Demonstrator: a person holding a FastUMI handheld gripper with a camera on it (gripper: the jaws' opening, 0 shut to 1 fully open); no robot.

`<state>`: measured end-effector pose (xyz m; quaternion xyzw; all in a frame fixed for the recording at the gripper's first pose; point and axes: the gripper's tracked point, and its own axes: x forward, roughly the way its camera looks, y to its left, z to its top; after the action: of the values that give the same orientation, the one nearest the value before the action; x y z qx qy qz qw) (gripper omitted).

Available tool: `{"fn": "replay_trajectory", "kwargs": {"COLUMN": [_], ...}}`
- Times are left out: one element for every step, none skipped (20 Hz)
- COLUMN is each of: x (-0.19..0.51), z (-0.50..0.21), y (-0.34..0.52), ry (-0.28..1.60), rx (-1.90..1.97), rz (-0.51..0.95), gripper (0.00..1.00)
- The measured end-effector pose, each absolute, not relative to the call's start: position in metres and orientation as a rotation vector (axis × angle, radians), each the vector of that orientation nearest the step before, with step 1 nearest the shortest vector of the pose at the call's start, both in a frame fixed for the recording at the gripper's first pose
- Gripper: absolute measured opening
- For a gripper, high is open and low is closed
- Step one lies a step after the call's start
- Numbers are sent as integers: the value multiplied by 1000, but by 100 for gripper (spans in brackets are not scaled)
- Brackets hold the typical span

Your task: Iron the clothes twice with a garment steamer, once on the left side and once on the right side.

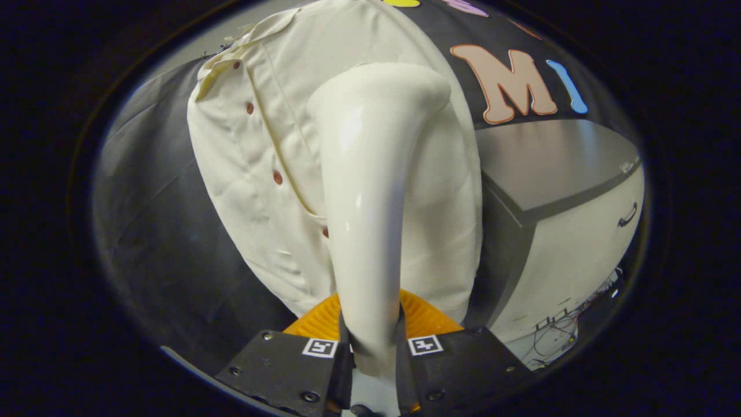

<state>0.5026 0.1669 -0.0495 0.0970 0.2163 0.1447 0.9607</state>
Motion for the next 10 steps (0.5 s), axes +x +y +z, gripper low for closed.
{"fn": "replay_trajectory", "kwargs": {"x": [501,499,496,494,492,488,485,481,478,474], "z": [-59,-68,-76,-84,-93,-101,-109,-118,-126,-134], "y": [166,166,164,163,162,161,160,160,158,155], "ry": [457,477,487,494,514,533,550,566,582,598], "rx": [192,187,180,173,170,171,174,173,165,157], "rz": [292,290,287,284,286,287,286,283,280,279], "gripper": [30,30,30,31,31,30,30,30,30,30]}}
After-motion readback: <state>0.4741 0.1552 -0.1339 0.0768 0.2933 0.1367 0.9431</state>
